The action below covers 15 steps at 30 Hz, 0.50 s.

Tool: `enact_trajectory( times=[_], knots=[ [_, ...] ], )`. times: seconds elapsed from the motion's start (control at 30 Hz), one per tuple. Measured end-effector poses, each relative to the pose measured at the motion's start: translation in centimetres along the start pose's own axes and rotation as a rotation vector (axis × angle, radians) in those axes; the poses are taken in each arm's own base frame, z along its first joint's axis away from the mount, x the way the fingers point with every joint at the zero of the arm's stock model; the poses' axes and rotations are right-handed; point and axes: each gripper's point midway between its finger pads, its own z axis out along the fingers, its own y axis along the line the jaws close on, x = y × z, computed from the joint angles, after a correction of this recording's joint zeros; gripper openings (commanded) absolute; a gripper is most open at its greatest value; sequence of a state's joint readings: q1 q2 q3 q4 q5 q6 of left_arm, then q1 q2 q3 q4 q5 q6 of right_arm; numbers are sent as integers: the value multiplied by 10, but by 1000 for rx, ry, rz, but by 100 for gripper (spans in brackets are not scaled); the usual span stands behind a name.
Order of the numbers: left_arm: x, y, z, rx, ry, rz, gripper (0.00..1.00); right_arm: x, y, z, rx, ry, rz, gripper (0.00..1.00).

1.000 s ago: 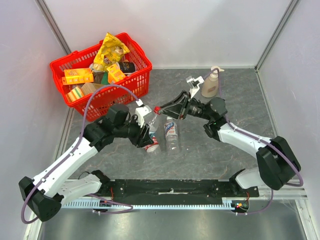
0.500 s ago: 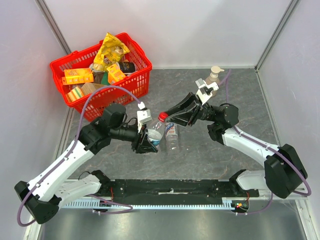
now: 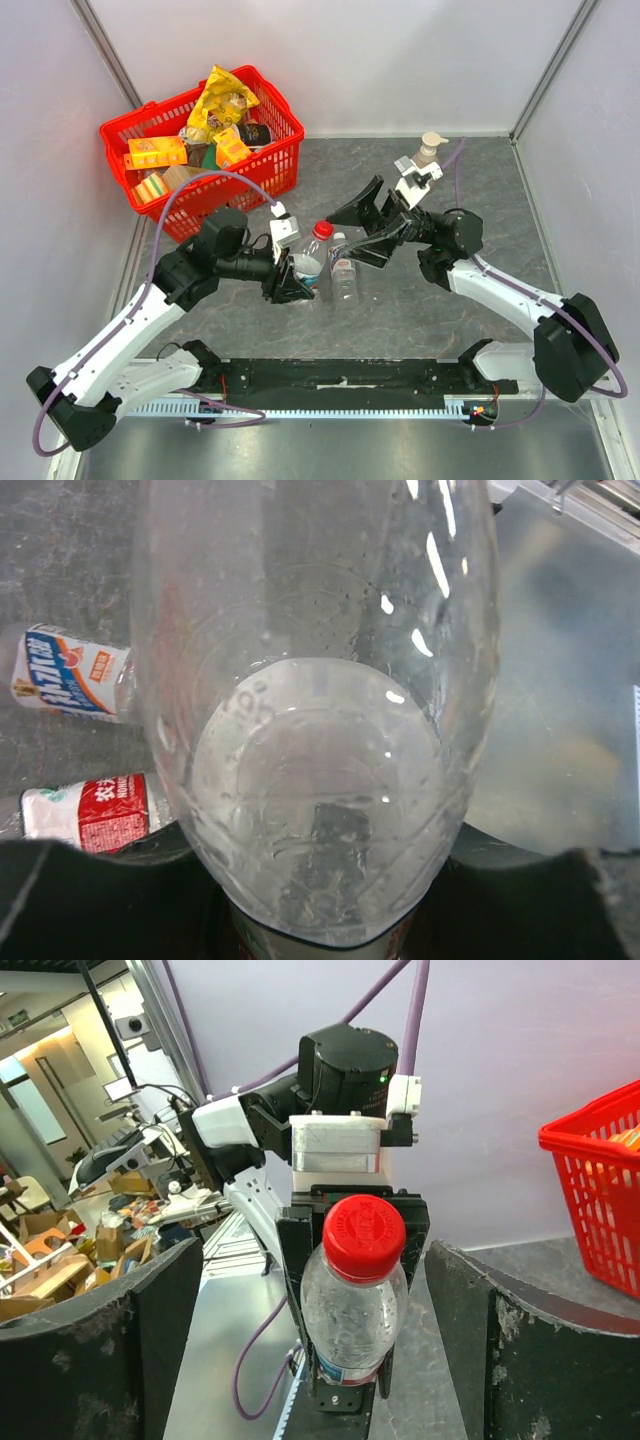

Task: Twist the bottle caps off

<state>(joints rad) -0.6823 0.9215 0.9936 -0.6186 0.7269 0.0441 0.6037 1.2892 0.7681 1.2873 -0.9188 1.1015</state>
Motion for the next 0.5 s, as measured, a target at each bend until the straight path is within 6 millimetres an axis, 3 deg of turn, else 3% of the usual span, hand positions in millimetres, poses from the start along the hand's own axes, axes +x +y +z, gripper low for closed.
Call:
enact_trajectory(
  times=[0.2, 0.5],
  knots=[
    [3, 9, -1, -52, 5, 9, 5, -15, -6, -5, 66, -39, -28, 98],
    [20, 41, 3, -198, 62, -20, 5, -26, -74, -15, 446, -19, -1, 98]
  ],
)
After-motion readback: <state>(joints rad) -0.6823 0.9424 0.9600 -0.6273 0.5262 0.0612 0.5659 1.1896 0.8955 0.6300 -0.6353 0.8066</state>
